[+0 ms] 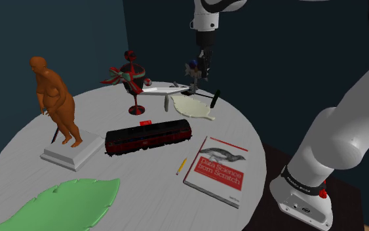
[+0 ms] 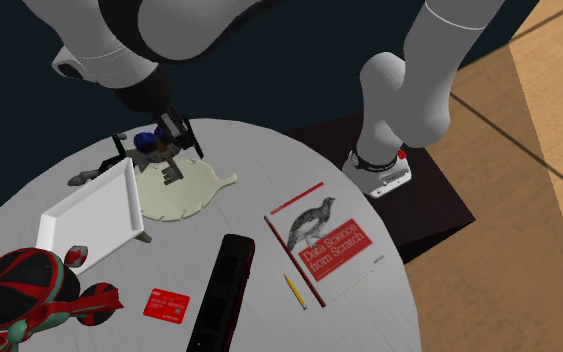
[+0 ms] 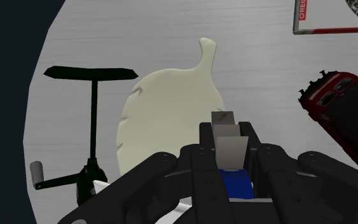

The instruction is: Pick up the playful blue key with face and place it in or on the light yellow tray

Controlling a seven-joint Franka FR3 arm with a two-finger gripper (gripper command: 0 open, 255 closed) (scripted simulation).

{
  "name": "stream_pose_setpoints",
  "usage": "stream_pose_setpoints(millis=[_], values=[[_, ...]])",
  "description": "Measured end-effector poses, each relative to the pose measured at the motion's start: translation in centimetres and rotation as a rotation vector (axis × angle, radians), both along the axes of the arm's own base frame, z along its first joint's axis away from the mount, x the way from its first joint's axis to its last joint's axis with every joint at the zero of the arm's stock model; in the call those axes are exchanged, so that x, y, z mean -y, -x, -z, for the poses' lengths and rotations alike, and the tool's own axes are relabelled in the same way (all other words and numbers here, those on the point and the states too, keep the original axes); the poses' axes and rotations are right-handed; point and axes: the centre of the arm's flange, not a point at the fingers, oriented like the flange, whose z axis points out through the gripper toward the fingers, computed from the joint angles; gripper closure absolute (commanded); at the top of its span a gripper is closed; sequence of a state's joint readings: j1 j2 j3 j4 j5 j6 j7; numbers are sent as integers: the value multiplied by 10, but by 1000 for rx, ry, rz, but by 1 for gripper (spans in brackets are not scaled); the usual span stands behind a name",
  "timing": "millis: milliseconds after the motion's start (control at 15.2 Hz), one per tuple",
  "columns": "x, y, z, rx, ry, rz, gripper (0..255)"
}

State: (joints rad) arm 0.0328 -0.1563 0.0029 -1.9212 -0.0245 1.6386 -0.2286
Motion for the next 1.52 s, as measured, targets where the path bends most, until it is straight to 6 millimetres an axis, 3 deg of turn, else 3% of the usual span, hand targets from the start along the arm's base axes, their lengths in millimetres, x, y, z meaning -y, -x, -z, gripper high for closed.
stream_pose_setpoints(millis=[198,330,1518], values=[[33,-22,-5,0,0,0,255],[44,-27,2,0,0,0,255],[46,-30,95,-1,1,-1,255]])
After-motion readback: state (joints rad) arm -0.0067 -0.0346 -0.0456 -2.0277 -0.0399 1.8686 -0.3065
